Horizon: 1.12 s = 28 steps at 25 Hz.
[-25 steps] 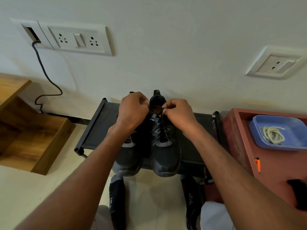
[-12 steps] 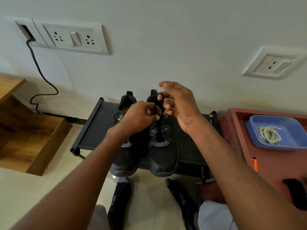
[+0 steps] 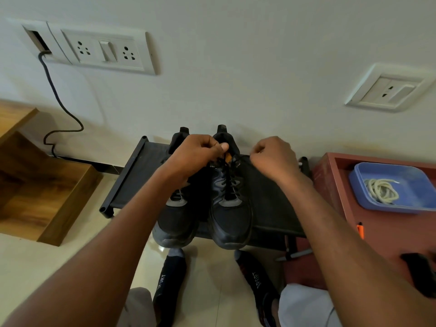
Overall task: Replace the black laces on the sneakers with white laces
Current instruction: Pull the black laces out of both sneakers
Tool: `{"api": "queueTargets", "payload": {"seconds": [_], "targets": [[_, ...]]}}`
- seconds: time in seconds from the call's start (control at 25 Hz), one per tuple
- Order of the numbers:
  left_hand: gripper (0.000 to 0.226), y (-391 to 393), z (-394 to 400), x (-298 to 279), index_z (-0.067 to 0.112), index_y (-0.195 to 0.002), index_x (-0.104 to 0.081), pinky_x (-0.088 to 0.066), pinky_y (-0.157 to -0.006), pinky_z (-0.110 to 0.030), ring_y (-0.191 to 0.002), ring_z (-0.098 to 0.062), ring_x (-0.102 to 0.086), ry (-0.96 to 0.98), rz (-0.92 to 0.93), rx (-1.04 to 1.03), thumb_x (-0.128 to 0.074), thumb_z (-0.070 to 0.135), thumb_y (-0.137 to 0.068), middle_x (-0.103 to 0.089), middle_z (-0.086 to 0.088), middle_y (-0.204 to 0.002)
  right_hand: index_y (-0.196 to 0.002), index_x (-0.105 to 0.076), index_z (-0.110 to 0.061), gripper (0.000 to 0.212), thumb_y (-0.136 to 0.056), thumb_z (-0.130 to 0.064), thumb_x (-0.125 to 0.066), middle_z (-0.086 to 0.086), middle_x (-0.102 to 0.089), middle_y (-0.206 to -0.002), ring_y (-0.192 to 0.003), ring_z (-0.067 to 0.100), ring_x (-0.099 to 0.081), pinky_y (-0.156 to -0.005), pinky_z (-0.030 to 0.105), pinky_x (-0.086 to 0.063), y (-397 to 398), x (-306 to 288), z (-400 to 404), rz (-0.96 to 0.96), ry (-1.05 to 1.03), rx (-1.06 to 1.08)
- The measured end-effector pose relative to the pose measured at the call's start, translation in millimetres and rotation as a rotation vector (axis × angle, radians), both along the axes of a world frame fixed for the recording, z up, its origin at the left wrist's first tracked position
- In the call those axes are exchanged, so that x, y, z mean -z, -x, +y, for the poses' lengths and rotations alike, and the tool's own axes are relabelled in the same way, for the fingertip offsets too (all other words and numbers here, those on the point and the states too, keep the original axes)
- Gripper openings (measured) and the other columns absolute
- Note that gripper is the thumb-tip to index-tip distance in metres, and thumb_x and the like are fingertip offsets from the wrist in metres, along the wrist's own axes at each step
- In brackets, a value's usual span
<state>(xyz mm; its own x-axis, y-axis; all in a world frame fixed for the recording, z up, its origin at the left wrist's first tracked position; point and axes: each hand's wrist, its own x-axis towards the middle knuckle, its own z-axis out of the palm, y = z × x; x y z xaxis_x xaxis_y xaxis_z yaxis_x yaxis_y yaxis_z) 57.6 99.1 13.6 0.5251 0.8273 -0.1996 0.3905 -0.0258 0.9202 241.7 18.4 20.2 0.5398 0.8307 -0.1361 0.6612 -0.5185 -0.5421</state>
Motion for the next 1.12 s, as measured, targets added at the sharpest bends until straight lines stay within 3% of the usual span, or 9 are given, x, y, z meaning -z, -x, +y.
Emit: {"api": "queueTargets", "payload": {"seconds": [0.08, 0.16, 0.24, 0.44, 0.64, 0.76, 0.88, 1.0, 1.12], "targets": [[0.023, -4, -4, -7, 0.01, -0.091, -0.069, -0.057, -0.073, -0.023, -0.086, -0.017, -0.069, 0.073, -0.12, 0.004, -0.062, 0.028, -0.105, -0.076, -0.012, -0.094, -0.107, -0.078, -0.022, 0.033, -0.088, -0.002, -0.06, -0.008, -0.07, -0.107, -0.092, 0.012, -0.064, -0.074, 0.023, -0.048, 11, -7, 2, 0.152, -0.1, -0.097], [0.025, -7, -6, -12, 0.006, -0.098, -0.07, -0.056, -0.07, -0.023, -0.081, -0.02, -0.068, 0.107, -0.214, -0.018, -0.053, 0.022, -0.109, -0.072, -0.012, -0.086, -0.105, -0.077, -0.023, 0.028, -0.095, -0.005, -0.06, -0.006, -0.074, -0.096, -0.07, 0.01, -0.065, -0.054, 0.017, -0.044, 19, -14, 6, 0.481, -0.223, -0.106], [0.032, -8, -6, -15, 0.001, -0.107, -0.072, -0.056, -0.066, -0.023, -0.073, -0.015, -0.062, 0.142, -0.287, -0.072, -0.049, 0.023, -0.111, -0.067, -0.006, -0.078, -0.101, -0.076, -0.021, 0.02, -0.102, -0.012, -0.059, 0.001, -0.075, -0.086, -0.055, 0.012, -0.06, -0.044, 0.02, -0.037, 18, -15, 5, 0.554, -0.195, -0.067], [0.041, -2, -7, -26, 0.015, -0.12, -0.075, -0.049, -0.057, -0.016, -0.058, -0.005, -0.056, 0.13, -0.359, -0.044, -0.048, 0.043, -0.109, -0.055, -0.002, -0.074, -0.099, -0.076, -0.012, 0.041, -0.106, -0.047, -0.055, -0.001, -0.054, -0.067, -0.054, 0.009, -0.041, -0.049, 0.024, -0.029, 3, -20, -1, 0.931, -0.188, -0.141], [0.05, 7, 5, -17, 0.022, -0.103, -0.078, -0.047, -0.073, -0.029, -0.057, -0.006, -0.06, -0.09, -0.187, -0.234, -0.047, 0.061, -0.104, -0.064, -0.01, -0.067, -0.065, -0.047, -0.025, 0.042, -0.101, -0.042, -0.06, -0.004, -0.046, -0.059, -0.054, 0.012, -0.041, -0.053, 0.028, -0.03, -15, -23, 2, 1.288, -0.775, 0.399], [0.047, 20, 15, -2, 0.02, -0.081, -0.074, -0.057, -0.069, -0.038, -0.063, -0.02, -0.067, -0.381, 0.245, -0.329, -0.053, 0.057, -0.101, -0.068, -0.007, -0.065, -0.067, -0.052, -0.019, 0.032, -0.093, -0.031, -0.066, 0.001, -0.055, -0.067, -0.062, 0.017, -0.051, -0.061, 0.031, -0.038, -38, -14, -5, 0.673, -0.595, 0.637], [0.031, 23, 15, 5, 0.021, -0.081, -0.074, -0.056, -0.072, -0.039, -0.074, -0.028, -0.068, -0.567, 0.569, -0.217, -0.06, 0.041, -0.099, -0.068, 0.0, -0.072, -0.082, -0.055, -0.019, 0.01, -0.074, -0.019, -0.06, 0.003, -0.051, -0.081, -0.075, 0.026, -0.054, -0.057, 0.03, -0.04, -32, 5, -6, 0.117, -0.083, 0.334], [0.014, 13, 12, 8, 0.032, -0.103, -0.075, -0.056, -0.081, -0.041, -0.086, -0.018, -0.065, -0.544, 0.448, -0.046, -0.066, 0.039, -0.096, -0.068, 0.005, -0.09, -0.116, -0.065, -0.022, 0.033, -0.084, -0.013, -0.066, 0.004, -0.055, -0.122, -0.108, 0.027, -0.057, -0.085, 0.037, -0.051, -17, 11, -1, -0.003, -0.03, 0.034], [0.031, 2, 8, 15, 0.04, -0.122, -0.069, -0.049, -0.091, -0.039, -0.106, -0.017, -0.055, -0.545, 0.427, 0.151, -0.072, 0.049, -0.092, -0.056, 0.005, -0.11, -0.123, -0.068, -0.027, 0.036, -0.09, -0.016, -0.076, -0.002, -0.067, -0.115, -0.105, 0.019, -0.066, -0.09, 0.034, -0.053, -4, 14, 3, 0.152, -0.013, -0.224]]}}
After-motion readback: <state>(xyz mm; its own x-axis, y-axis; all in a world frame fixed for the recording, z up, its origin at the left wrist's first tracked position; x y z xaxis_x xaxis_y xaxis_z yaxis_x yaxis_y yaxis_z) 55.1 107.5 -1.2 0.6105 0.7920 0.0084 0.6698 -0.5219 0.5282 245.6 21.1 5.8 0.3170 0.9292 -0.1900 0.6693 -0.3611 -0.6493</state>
